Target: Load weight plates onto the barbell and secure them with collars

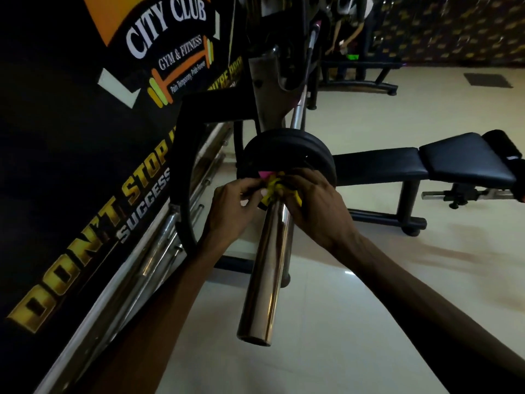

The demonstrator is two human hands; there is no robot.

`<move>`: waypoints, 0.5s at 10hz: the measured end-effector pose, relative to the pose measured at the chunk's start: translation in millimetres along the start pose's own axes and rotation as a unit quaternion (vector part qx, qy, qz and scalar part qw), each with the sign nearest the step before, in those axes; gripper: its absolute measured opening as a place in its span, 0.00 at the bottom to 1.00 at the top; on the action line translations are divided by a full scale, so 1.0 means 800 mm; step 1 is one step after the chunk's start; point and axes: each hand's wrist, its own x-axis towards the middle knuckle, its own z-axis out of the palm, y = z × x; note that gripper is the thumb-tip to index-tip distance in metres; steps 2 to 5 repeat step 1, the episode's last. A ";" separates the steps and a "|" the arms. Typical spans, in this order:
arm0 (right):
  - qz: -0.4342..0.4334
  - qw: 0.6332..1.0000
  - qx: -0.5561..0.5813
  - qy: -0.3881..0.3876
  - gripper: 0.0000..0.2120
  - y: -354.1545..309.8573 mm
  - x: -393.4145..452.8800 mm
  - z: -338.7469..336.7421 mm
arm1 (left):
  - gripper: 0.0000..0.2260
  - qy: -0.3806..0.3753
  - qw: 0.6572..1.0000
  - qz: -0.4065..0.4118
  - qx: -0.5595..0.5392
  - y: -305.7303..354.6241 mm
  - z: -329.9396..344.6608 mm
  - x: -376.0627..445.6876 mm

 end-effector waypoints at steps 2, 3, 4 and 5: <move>-0.017 0.999 -0.024 -0.028 0.18 -0.002 0.013 0.000 | 0.12 0.044 0.998 -0.032 0.019 0.000 -0.014 -0.010; -0.017 0.999 -0.024 -0.028 0.18 -0.002 0.013 0.000 | 0.12 0.044 0.998 -0.032 0.019 0.000 -0.014 -0.010; -0.017 0.999 -0.024 -0.028 0.18 -0.002 0.013 0.000 | 0.12 0.044 0.998 -0.032 0.019 0.000 -0.014 -0.010; -0.017 0.999 -0.024 -0.028 0.18 -0.002 0.013 0.000 | 0.12 0.044 0.998 -0.032 0.019 0.000 -0.014 -0.010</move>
